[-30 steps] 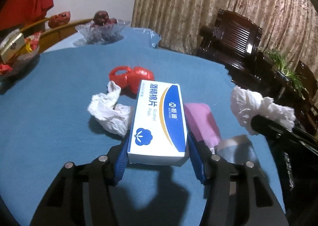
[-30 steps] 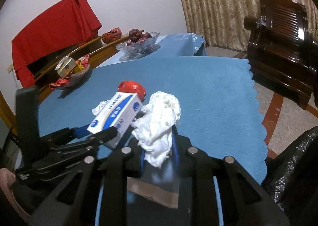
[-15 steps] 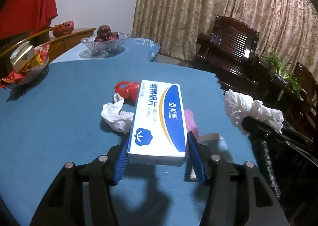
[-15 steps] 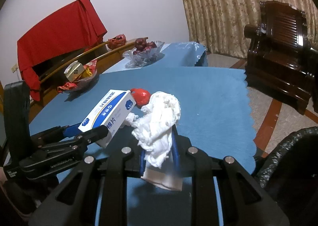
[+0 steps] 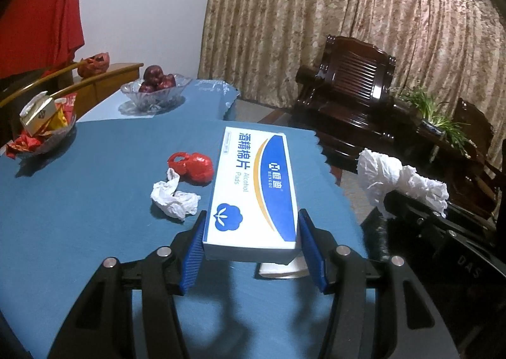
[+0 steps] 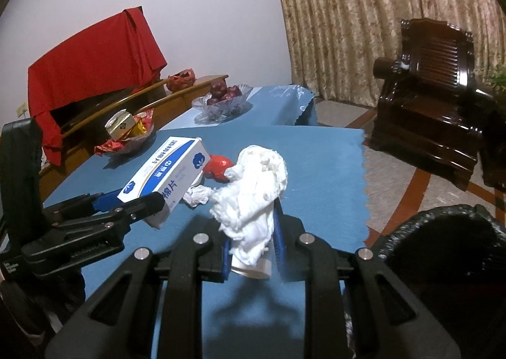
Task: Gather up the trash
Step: 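Carry the box and tissue in both tools over the trash bin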
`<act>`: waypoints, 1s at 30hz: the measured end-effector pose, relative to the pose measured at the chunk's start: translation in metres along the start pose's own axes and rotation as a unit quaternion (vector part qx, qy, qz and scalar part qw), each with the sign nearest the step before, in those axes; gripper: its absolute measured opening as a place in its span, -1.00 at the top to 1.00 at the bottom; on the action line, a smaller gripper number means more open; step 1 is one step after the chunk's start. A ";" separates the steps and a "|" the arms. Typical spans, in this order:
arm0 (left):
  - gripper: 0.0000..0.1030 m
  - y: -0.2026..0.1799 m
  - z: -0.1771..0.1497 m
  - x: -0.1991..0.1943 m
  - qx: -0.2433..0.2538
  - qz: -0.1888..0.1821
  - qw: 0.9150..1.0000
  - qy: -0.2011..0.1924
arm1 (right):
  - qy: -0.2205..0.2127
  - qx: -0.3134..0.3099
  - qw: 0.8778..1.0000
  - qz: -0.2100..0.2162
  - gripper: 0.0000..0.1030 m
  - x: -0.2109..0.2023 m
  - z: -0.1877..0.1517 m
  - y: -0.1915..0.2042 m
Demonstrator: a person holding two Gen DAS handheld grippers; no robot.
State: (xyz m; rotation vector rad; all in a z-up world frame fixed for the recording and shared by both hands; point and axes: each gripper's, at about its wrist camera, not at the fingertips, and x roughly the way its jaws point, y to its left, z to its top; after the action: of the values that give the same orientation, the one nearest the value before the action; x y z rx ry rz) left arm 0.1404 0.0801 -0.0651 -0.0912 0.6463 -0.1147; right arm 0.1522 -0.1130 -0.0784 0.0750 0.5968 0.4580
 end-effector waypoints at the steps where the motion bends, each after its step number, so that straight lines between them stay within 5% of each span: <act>1: -0.07 -0.004 0.000 -0.004 0.002 -0.002 1.000 -0.002 | -0.002 0.000 1.000 -0.003 0.61 -0.006 -0.001 -0.001; 16: -0.07 -0.050 -0.010 -0.040 0.022 -0.040 0.999 -0.012 | -0.023 0.013 0.998 -0.050 0.61 -0.073 -0.017 -0.026; 30: -0.07 -0.129 -0.020 -0.030 0.068 -0.112 0.991 0.003 | -0.021 0.043 0.992 -0.119 0.61 -0.121 -0.045 -0.075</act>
State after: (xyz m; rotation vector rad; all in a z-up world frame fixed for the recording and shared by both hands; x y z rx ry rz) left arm 0.0946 -0.0443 -0.0481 -0.0324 0.6319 -0.3758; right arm 0.0680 -0.2357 -0.0671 0.0938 0.5750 0.1991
